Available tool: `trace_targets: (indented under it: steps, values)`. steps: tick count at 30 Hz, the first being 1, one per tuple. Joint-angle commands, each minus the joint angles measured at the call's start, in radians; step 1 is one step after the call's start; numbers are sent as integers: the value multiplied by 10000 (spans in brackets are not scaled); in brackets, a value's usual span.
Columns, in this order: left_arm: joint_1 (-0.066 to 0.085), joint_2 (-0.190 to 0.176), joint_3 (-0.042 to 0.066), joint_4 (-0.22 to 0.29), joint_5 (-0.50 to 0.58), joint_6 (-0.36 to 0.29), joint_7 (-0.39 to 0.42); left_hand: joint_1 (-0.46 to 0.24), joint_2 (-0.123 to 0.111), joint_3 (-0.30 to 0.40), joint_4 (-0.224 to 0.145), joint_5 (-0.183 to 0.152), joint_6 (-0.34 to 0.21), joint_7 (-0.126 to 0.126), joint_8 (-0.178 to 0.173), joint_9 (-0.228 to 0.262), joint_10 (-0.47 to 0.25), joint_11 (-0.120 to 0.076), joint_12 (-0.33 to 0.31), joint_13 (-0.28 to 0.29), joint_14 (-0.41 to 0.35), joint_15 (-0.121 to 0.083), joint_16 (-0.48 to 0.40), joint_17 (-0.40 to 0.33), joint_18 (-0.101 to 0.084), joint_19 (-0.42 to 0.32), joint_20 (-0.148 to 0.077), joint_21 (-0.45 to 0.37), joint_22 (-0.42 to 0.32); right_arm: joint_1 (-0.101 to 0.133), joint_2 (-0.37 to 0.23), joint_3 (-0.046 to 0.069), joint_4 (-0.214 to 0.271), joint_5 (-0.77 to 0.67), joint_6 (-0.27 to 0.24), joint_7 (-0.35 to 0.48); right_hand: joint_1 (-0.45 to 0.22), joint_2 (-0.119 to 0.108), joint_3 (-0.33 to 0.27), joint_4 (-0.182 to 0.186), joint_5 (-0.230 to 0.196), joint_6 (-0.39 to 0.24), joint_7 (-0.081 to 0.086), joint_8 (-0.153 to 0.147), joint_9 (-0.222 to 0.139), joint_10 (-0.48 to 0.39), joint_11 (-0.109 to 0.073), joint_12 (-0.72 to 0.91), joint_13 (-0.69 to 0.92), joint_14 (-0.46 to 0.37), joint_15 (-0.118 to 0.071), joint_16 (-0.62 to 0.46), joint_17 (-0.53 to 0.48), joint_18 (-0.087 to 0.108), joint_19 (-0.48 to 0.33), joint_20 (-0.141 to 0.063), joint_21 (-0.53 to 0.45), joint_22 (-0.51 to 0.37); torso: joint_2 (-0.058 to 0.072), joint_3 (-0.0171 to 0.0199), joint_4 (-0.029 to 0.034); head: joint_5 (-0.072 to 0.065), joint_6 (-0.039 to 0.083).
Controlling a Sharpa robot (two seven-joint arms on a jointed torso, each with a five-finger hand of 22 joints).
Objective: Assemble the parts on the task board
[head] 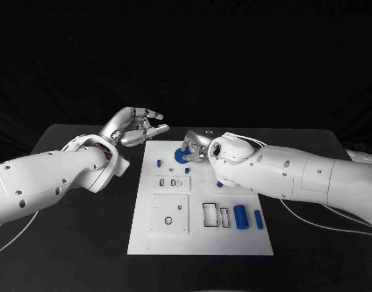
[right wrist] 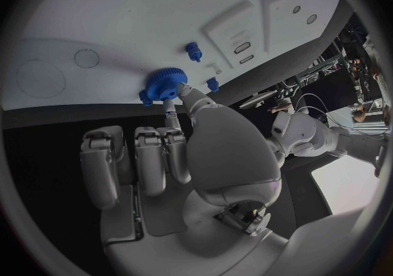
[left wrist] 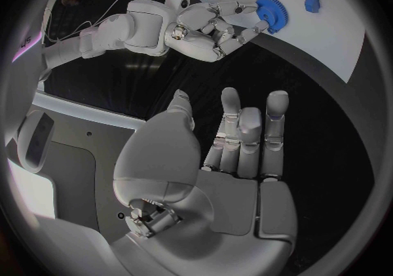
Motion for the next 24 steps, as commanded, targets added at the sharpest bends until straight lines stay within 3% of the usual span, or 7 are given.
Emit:
trace_targets:
  steps: [1,7,24]
  values:
    - [14,9,10,26,-25,65,48,-8,63,-45,9,-57,90,14,-37,-11,59,-4,-43,-12,-57,-8,-33,13,62,-39,12,-20,12,-105,-45,-76,-49,37,24,-52,-98,-22,27,14,-51,13,61,10,13,1031,60,39,2633,1042,25,41,2633,-141,1047,-24,45,2635,-2,3,2,2,-2]
    - [14,-2,11,20,-25,60,51,-8,63,-45,9,-57,90,14,-37,-11,59,-4,-43,-12,-57,-8,-33,13,62,-39,12,-20,12,-104,-67,-76,-54,66,-527,213,-92,-105,26,-45,-67,-258,66,-204,-85,1031,77,39,2633,1042,63,41,2633,-141,1047,15,45,2635,-1,4,0,16,15]
    - [14,33,11,-21,-26,76,65,-8,63,-45,9,-57,90,14,-37,-11,59,-4,-43,-12,-57,-8,-33,13,62,-39,12,-20,12,-105,36,-75,-228,94,-483,446,-2,-195,32,-189,-275,-809,-70,-309,-220,1031,-33,39,2633,1042,16,41,2633,-141,1047,6,45,2635,0,5,1,-1,38]
